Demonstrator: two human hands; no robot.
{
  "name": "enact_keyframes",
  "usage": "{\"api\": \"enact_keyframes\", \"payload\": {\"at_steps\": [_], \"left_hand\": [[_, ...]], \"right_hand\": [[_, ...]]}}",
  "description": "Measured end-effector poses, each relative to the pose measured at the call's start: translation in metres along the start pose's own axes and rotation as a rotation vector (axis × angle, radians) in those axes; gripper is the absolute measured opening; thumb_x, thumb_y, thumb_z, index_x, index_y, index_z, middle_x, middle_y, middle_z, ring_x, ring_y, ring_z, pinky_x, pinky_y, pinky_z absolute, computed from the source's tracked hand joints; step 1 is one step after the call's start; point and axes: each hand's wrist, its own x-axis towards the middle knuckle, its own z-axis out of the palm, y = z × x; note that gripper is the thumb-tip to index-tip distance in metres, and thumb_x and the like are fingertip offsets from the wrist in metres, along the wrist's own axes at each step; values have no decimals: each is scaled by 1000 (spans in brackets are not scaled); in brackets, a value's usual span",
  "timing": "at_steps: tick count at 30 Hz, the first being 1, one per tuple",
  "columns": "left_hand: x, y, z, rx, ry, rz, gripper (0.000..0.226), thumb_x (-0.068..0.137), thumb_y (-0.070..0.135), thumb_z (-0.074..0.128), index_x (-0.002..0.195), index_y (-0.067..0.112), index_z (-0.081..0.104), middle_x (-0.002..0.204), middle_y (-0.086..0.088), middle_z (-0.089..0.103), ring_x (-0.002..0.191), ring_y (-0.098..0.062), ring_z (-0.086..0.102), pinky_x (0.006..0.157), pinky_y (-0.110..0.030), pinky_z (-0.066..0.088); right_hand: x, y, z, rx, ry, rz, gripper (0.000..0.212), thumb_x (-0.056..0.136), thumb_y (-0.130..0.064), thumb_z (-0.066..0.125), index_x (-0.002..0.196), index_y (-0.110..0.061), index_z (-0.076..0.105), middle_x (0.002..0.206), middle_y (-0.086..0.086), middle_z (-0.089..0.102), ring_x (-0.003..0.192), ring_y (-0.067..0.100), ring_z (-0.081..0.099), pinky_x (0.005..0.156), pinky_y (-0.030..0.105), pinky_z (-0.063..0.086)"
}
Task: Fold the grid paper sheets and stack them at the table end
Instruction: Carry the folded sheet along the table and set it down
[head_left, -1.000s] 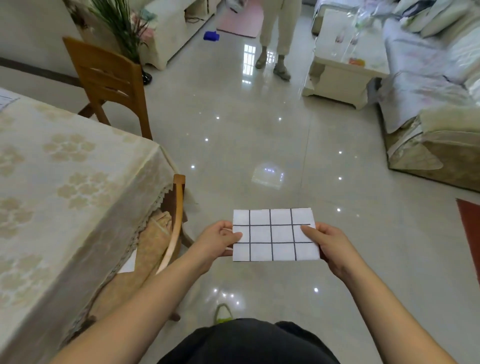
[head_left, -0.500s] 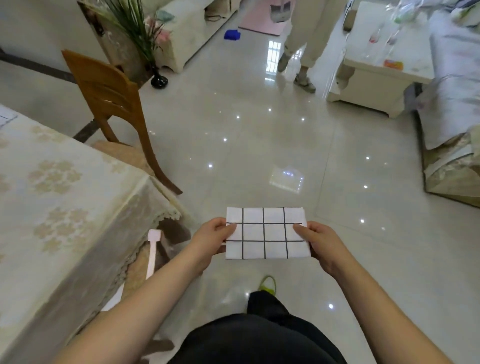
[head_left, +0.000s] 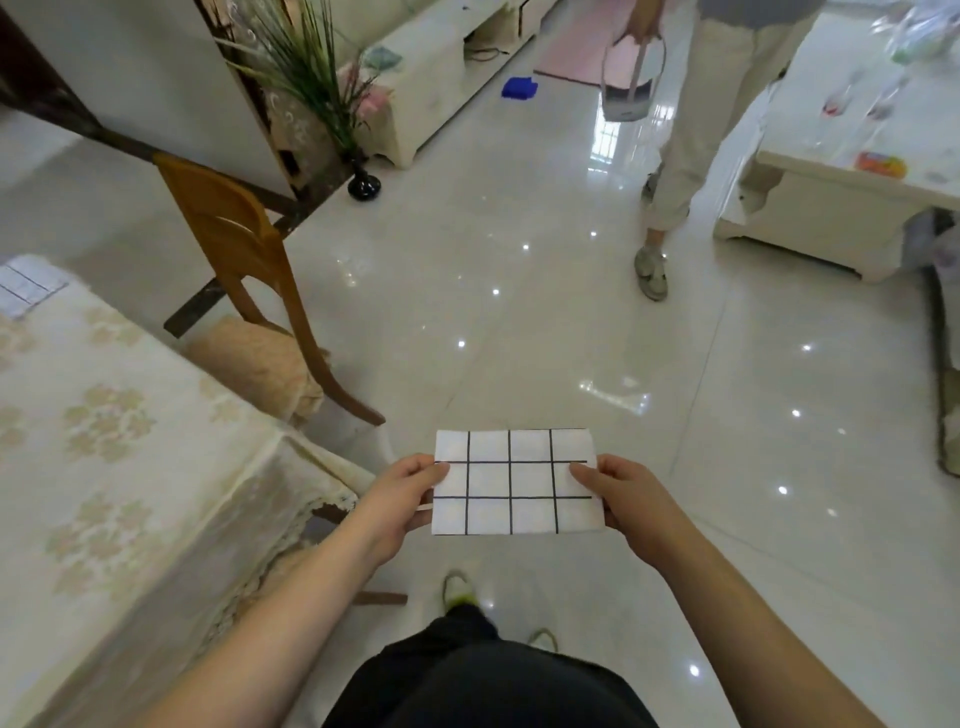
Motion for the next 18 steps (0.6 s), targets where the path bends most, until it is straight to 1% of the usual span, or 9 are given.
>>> {"api": "enact_keyframes", "payload": {"at_steps": [3, 5, 8, 10, 14, 16, 18], "left_hand": [[24, 15, -10, -42, 20, -11, 8, 95, 18, 58, 91, 13, 63, 74, 0, 71, 67, -12, 68, 52, -24, 52], [42, 26, -17, -80, 32, -22, 7, 95, 18, 58, 93, 13, 63, 77, -1, 71, 66, -13, 67, 51, -24, 52], [79, 43, -34, -139, 34, -5, 11, 95, 16, 57, 101, 10, 63, 82, -3, 71, 69, -12, 67, 58, -25, 54], [100, 59, -46, -180, 40, -11, 13, 95, 15, 58, 105, 9, 63, 82, -3, 70, 66, -11, 67, 59, -25, 55], [133, 92, -69, -220, 58, -24, 17, 95, 15, 57, 110, 7, 61, 86, -5, 69, 72, -15, 66, 64, -28, 56], [149, 110, -81, -225, 69, -21, 18, 96, 15, 56, 111, 6, 60, 91, -8, 68, 77, -18, 65, 71, -32, 56], [166, 125, -91, -233, 89, -14, 19, 96, 16, 56, 112, 6, 60, 90, -7, 69, 77, -18, 66, 73, -33, 56]], "right_hand": [[31, -19, 10, -20, -21, 14, 12, 92, -15, 63, 96, -5, 66, 94, 11, 74, 81, 22, 71, 67, 34, 57], [52, -33, 18, -48, -35, 24, 13, 92, -15, 63, 98, -4, 66, 95, 12, 73, 81, 22, 71, 66, 32, 57], [94, -58, 34, -116, -59, 21, 18, 92, -16, 63, 102, -1, 66, 99, 14, 74, 88, 26, 71, 70, 34, 58], [120, -79, 46, -150, -61, 25, 20, 92, -16, 63, 103, 1, 65, 101, 17, 73, 89, 27, 71, 73, 36, 59], [168, -118, 75, -219, -61, 35, 23, 91, -16, 64, 104, 3, 65, 103, 22, 71, 94, 33, 69, 82, 44, 58], [189, -135, 90, -227, -55, 11, 22, 91, -16, 64, 102, 3, 65, 102, 24, 69, 91, 33, 69, 81, 45, 57], [205, -151, 103, -227, -50, -13, 15, 91, -16, 64, 97, -3, 67, 98, 21, 71, 85, 28, 69, 75, 42, 59]]}}
